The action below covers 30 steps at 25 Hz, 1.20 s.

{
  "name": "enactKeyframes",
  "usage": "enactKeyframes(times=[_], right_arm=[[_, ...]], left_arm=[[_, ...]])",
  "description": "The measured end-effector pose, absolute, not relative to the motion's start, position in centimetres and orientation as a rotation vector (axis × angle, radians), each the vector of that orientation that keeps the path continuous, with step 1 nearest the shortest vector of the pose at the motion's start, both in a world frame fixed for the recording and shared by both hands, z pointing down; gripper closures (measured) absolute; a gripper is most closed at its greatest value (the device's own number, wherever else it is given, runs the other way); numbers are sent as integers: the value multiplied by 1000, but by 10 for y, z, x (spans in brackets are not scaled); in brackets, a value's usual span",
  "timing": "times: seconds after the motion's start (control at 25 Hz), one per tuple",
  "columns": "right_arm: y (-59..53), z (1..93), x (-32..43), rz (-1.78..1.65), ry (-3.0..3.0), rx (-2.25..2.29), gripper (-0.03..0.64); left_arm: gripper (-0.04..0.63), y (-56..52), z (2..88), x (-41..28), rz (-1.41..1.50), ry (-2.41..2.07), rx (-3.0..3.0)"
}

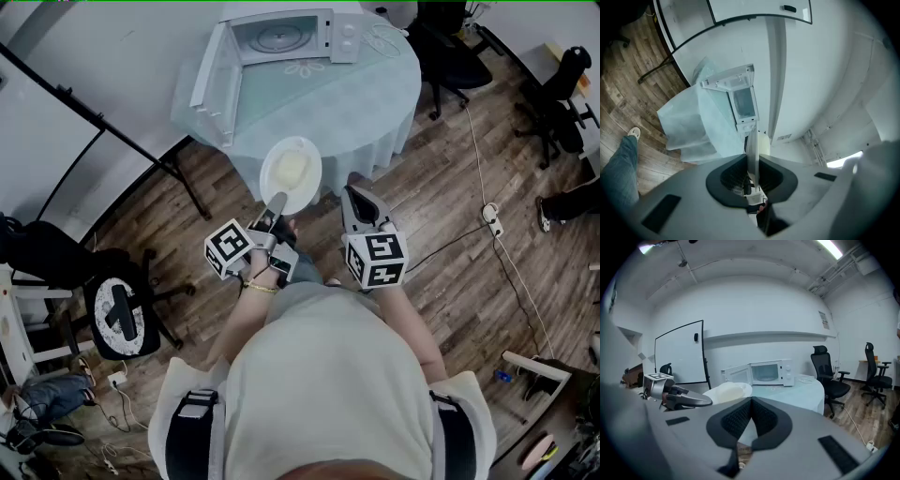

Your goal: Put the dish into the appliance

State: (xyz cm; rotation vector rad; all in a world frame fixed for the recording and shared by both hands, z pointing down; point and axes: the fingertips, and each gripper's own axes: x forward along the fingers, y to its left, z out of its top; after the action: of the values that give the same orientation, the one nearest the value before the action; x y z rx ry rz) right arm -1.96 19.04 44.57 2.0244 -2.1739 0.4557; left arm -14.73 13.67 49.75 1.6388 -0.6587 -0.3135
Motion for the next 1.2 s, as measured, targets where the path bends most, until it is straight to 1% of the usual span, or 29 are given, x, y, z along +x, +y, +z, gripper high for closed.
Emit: enactKeyframes(times=[0.64, 1.2], right_arm=[[187, 446, -24, 457, -2211, 1978, 611], [136, 445, 2, 467, -2195, 1992, 611]], left_arm=[[557, 133, 494, -138, -341, -626, 1633], [557, 77, 504, -112, -321, -613, 1583]])
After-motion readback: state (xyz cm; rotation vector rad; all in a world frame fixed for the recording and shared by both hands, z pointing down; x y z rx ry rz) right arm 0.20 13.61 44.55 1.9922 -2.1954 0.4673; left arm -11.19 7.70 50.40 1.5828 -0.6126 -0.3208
